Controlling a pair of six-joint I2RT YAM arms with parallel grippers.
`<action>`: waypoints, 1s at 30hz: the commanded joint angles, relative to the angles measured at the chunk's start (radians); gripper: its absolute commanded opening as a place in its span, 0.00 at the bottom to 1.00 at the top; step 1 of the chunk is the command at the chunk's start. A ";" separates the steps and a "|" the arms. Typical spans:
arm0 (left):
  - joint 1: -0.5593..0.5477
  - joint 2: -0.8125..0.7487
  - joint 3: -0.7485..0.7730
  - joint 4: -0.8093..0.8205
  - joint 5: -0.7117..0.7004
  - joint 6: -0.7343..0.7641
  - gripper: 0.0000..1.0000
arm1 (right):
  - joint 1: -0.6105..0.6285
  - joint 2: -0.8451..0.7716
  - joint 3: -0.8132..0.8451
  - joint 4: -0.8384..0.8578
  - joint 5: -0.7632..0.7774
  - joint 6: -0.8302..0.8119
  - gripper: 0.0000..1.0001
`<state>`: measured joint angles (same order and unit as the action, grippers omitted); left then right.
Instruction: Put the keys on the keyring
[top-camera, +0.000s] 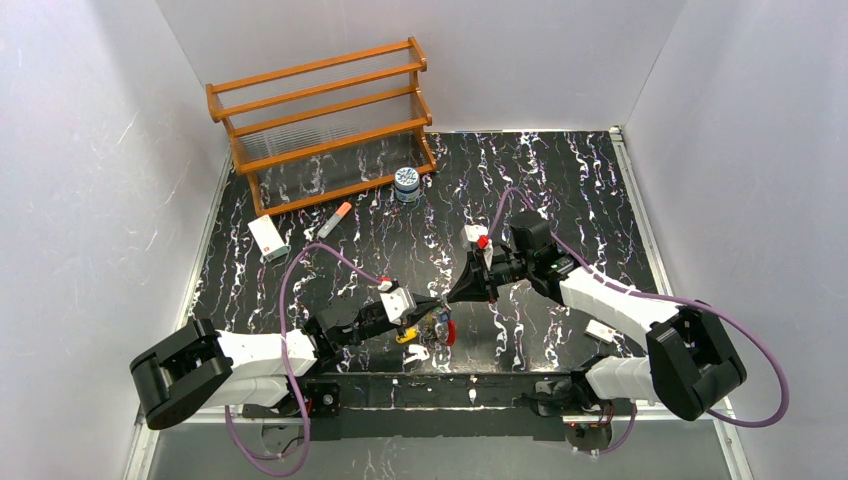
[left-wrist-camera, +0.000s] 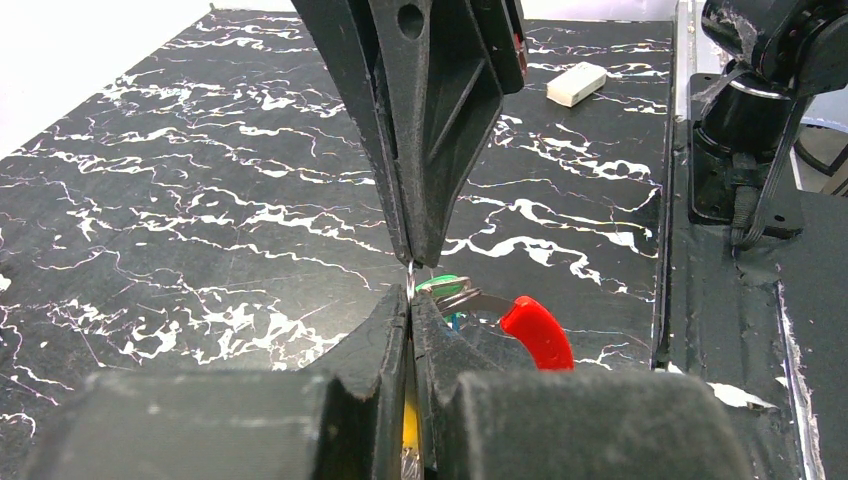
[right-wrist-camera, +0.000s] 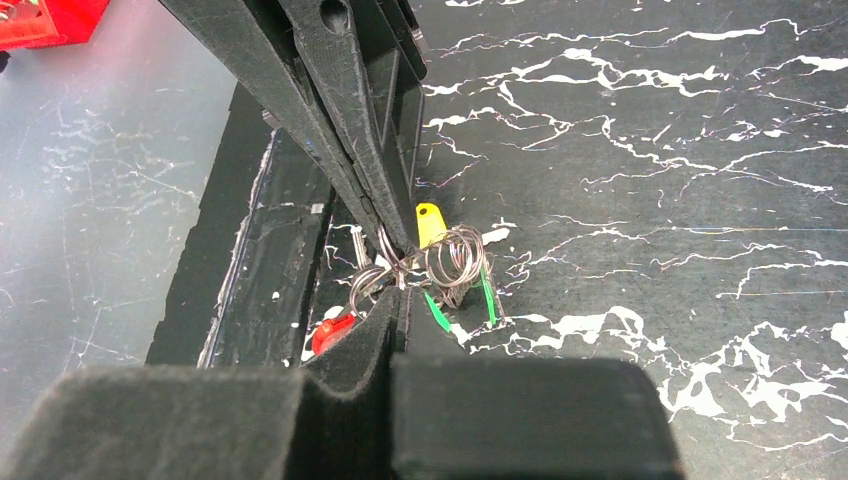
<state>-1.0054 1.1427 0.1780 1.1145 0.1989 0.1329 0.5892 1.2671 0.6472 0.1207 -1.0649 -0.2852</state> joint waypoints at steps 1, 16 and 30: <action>-0.001 -0.017 0.006 0.052 0.005 0.000 0.00 | -0.003 0.007 0.026 -0.007 0.010 -0.014 0.01; -0.001 -0.015 0.009 0.060 0.012 -0.001 0.00 | 0.053 0.086 0.055 -0.046 0.052 -0.036 0.01; -0.001 -0.024 0.000 0.061 0.007 -0.004 0.00 | 0.073 -0.069 -0.036 0.106 0.162 0.010 0.47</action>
<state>-1.0054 1.1423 0.1780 1.1217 0.2081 0.1287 0.6559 1.2709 0.6407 0.1322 -0.9215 -0.2867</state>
